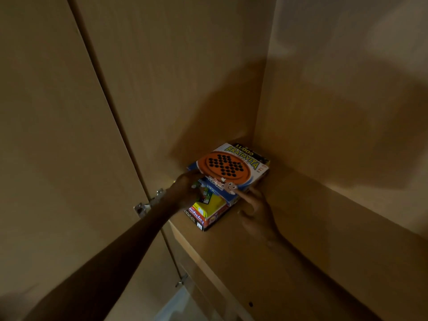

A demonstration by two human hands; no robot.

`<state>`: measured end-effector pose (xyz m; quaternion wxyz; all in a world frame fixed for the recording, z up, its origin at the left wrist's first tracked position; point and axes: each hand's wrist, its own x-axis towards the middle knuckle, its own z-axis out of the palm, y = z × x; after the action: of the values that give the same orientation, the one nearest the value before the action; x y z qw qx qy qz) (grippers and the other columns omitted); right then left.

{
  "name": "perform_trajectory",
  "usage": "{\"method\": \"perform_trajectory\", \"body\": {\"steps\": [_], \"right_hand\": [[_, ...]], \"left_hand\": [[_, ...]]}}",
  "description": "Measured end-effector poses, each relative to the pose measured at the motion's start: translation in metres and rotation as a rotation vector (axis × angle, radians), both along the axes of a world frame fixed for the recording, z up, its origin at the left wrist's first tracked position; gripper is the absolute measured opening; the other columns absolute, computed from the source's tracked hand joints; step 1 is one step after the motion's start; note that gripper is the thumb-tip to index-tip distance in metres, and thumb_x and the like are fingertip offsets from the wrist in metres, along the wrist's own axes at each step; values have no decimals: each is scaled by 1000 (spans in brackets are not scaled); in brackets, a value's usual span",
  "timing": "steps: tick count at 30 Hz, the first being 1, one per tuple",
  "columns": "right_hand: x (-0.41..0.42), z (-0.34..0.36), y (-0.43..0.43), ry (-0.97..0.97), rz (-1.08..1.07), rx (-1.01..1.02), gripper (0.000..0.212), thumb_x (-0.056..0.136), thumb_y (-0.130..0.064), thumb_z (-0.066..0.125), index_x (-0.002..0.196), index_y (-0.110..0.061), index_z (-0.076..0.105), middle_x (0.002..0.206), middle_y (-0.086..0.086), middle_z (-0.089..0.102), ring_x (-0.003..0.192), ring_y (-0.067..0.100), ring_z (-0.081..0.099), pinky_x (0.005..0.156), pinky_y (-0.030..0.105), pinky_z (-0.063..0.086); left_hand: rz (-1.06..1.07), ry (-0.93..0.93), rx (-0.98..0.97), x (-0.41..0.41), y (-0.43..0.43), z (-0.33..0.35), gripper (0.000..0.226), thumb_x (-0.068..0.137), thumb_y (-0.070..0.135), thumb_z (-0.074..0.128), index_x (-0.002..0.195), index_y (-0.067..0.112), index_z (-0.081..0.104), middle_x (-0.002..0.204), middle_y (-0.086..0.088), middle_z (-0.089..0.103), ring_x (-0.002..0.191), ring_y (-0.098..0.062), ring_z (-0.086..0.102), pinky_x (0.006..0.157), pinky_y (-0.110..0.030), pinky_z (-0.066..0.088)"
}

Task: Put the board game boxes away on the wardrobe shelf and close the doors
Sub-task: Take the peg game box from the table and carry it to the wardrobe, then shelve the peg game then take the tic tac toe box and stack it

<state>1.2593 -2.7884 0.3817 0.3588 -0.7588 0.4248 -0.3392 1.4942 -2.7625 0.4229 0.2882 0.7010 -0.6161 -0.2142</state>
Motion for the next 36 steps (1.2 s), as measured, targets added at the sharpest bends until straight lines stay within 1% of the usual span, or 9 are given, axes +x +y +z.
{"method": "perform_trajectory", "body": {"steps": [2, 4, 8, 11, 14, 19, 26, 32, 36], "right_hand": [[-2, -8, 10, -61, -33, 8, 55, 84, -2, 63, 132, -28, 56, 133, -8, 47, 125, 7, 48, 95, 23, 49], [-2, -18, 28, -130, -38, 52, 48, 84, -5, 64, 127, -27, 59, 125, -9, 56, 110, 4, 57, 84, 30, 56], [10, -31, 66, -165, 67, 214, 36, 85, -15, 63, 118, -30, 64, 112, -12, 66, 95, 0, 63, 71, 12, 50], [30, -41, 97, -122, 184, 326, 36, 80, -24, 60, 114, -31, 65, 104, -13, 69, 91, -1, 64, 69, 11, 49], [64, -50, 135, -72, 339, 373, 38, 78, -24, 59, 116, -24, 66, 101, -11, 70, 89, 3, 65, 68, 13, 48], [108, -62, 213, 46, 578, 400, 35, 86, -16, 61, 119, -21, 65, 100, -9, 70, 89, 3, 64, 77, 15, 52], [153, -73, 369, 192, 935, 423, 34, 84, -10, 62, 117, -17, 65, 97, -7, 69, 81, 1, 62, 74, 8, 47], [165, -77, 540, 266, 1181, 403, 32, 83, -11, 63, 114, -17, 67, 93, -7, 69, 81, 1, 62, 74, 10, 48], [169, -77, 645, 310, 1385, 382, 31, 84, -12, 64, 114, -19, 67, 93, -8, 69, 82, 1, 63, 72, 7, 48]], "left_hand": [[162, 155, -77, -13, 24, -6, 32, 93, 10, 59, 122, 19, 62, 114, 6, 60, 96, -8, 63, 73, -10, 49], [292, 248, -143, -18, 54, -26, 30, 92, 20, 63, 122, 19, 64, 118, 7, 61, 109, -13, 61, 82, -19, 46], [500, 410, -153, -22, 125, -64, 32, 90, 18, 66, 122, 24, 65, 125, 5, 64, 114, -12, 59, 91, -33, 48], [631, 501, -116, -27, 193, -83, 30, 90, 14, 65, 118, 26, 66, 116, 8, 68, 107, -8, 63, 94, -41, 53], [818, 555, -111, -28, 267, -97, 30, 89, 13, 66, 110, 35, 66, 108, 14, 70, 102, -3, 65, 94, -38, 53], [1074, 595, -137, -34, 378, -107, 30, 90, 13, 65, 104, 39, 66, 106, 15, 71, 99, 1, 65, 90, -31, 52], [1418, 628, -248, -65, 550, -115, 26, 89, 7, 64, 108, 23, 69, 106, 8, 71, 94, 4, 64, 70, -7, 48], [1668, 621, -341, -113, 726, -123, 26, 89, 9, 65, 111, 23, 68, 107, 8, 71, 97, 0, 65, 78, -13, 47], [1877, 592, -405, -150, 826, -126, 27, 88, 9, 66, 107, 29, 68, 105, 7, 72, 97, -7, 67, 88, -30, 53]]}}
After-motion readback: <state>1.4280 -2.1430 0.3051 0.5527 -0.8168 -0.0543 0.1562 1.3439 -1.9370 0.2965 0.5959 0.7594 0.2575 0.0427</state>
